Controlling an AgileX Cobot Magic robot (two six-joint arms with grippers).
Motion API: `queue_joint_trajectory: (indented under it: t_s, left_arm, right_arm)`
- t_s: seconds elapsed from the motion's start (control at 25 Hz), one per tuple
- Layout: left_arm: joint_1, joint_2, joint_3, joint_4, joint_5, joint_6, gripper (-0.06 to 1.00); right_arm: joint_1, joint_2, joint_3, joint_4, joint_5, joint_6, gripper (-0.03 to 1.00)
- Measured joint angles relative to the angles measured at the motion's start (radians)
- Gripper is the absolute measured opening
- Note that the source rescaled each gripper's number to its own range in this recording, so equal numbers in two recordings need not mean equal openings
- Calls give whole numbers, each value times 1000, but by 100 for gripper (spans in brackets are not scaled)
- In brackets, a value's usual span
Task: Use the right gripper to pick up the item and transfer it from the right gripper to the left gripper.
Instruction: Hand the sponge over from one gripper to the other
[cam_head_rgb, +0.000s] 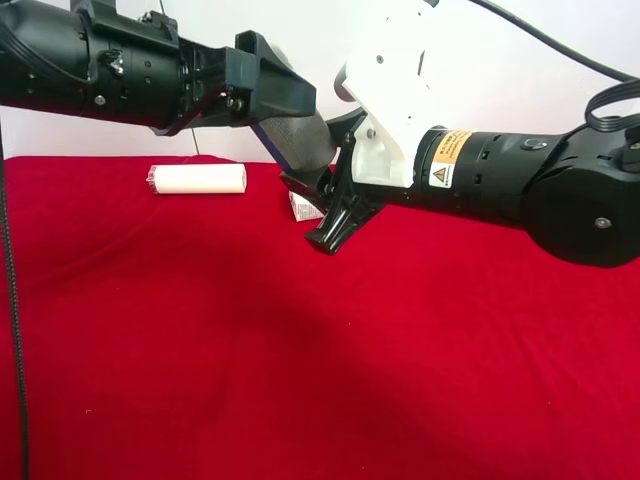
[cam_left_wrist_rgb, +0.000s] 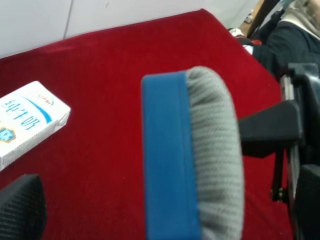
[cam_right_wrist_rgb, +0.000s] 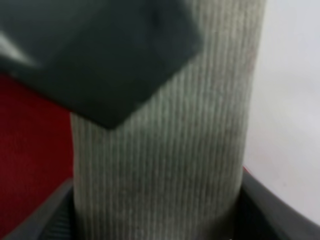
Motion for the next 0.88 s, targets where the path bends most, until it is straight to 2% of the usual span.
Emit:
queue_joint_trajectory:
  t_s: [0.16, 0.28, 0.4, 0.56, 0.6, 0.88]
  left_arm:
    - [0, 0, -5, -3, 5, 1, 100]
    - [0, 0, -5, -3, 5, 3, 91]
    - [0, 0, -5, -3, 6, 4, 65]
    - [0, 0, -5, -4, 12, 5, 6]
    - [0, 0, -5, -9, 12, 4, 0]
    - [0, 0, -5, -12, 12, 4, 1]
  right_arm:
    - [0, 0, 0, 0, 0, 0, 4]
    - [0, 0, 0, 0, 0, 0, 4]
    - [0, 0, 0, 0, 0, 0, 4]
    - [0, 0, 0, 0, 0, 1, 4]
    - [0, 0, 0, 0, 0, 1, 4]
    - [0, 0, 0, 0, 0, 1, 4]
